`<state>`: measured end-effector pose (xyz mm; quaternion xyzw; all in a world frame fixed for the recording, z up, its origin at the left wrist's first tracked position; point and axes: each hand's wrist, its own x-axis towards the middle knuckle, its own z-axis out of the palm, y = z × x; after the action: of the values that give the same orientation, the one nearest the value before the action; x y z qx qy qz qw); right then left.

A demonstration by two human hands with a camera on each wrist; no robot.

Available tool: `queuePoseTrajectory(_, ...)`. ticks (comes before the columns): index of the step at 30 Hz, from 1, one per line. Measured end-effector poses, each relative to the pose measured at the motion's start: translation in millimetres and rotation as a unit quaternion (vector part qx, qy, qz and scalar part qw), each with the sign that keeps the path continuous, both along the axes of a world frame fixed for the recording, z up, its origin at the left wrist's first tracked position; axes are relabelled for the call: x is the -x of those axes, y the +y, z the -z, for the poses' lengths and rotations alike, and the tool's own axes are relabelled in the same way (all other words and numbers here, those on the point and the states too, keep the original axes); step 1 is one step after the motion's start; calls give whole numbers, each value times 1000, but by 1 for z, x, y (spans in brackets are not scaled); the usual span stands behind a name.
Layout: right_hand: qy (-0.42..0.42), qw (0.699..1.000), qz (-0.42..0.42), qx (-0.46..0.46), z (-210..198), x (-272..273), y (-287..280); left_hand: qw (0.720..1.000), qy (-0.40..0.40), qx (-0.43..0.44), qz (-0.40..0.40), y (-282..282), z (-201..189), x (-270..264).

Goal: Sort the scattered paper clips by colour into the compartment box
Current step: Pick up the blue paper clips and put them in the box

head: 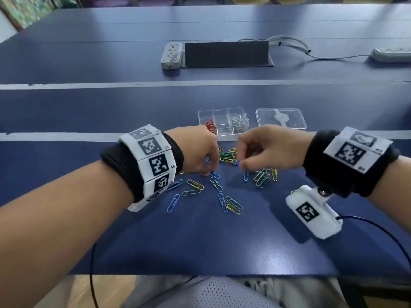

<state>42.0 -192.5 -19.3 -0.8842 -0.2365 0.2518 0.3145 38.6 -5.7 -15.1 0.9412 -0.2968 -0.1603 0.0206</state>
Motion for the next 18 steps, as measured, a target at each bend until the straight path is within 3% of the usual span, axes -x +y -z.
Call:
queuePoseTrajectory(4,193,962,104,-161,0,-5,-13,999,-24,-22,29,0,0,0)
queuePoseTrajectory(8,307,905,199,-219,2,-6,-19,999,-19,-31,17,-2,6,1)
queuePoseTrajectory(10,326,890,228,-224,1,-5,-19,999,-6,-40,9,-3,8,1)
queuePoseTrajectory(12,278,911,239,-187,2,-3,-18,999,5,-47,1,-3,9,0)
queuePoseTrajectory(14,125,973,185,-60,2,1,-15,999,12,-52,-3,-3,10,-2)
queuePoseTrajectory(15,33,989,138,29,1,3,-13,998,15,-56,-6,-3,11,-2)
queuePoseTrajectory(18,-117,975,53,183,2,8,-5,999,19,-45,-21,-2,13,-1)
